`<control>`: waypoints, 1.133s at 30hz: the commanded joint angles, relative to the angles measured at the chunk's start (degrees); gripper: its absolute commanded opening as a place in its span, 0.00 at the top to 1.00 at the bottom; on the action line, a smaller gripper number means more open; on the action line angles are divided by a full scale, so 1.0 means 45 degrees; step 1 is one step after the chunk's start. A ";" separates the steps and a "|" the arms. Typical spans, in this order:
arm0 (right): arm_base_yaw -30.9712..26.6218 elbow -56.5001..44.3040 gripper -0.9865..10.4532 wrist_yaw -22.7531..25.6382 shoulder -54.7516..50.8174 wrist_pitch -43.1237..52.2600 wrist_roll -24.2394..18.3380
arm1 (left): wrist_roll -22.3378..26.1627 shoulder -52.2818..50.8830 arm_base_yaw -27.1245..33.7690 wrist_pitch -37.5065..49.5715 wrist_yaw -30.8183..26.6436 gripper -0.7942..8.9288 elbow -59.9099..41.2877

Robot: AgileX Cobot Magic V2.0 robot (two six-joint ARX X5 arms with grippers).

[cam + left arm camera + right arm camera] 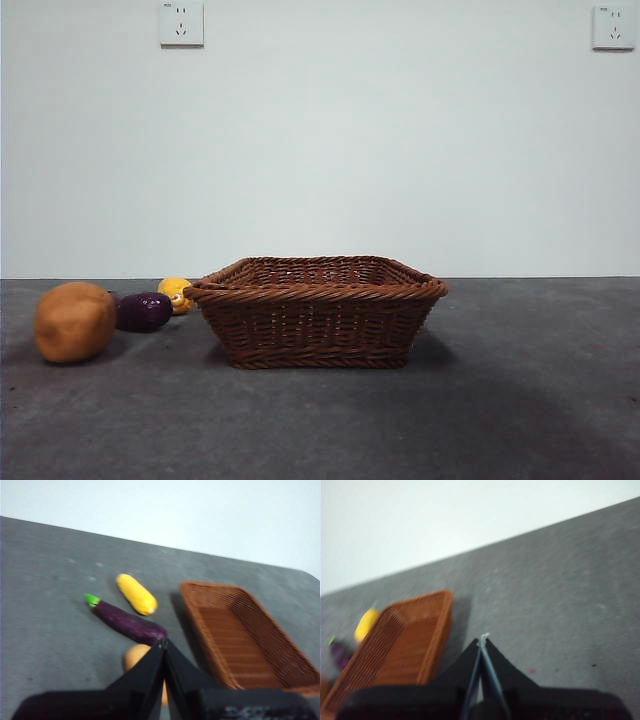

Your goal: Help me put the vegetables on the table into the basket

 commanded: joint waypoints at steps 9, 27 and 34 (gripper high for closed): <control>0.0010 0.5731 0.92 -0.1982 0.3861 -0.5105 -0.3157 | 0.1967 0.2696 -0.0131 -0.3060 0.1540 0.93 0.3798; 0.0015 0.7917 0.60 -0.2710 0.5032 -0.7062 -0.3716 | 0.2720 0.4886 -0.1107 -0.5061 0.2263 0.49 0.7383; 0.0015 0.7936 0.47 -0.3065 0.5178 -0.7067 -0.3711 | 0.2725 0.5445 -0.1127 -0.5110 0.2540 0.17 0.7519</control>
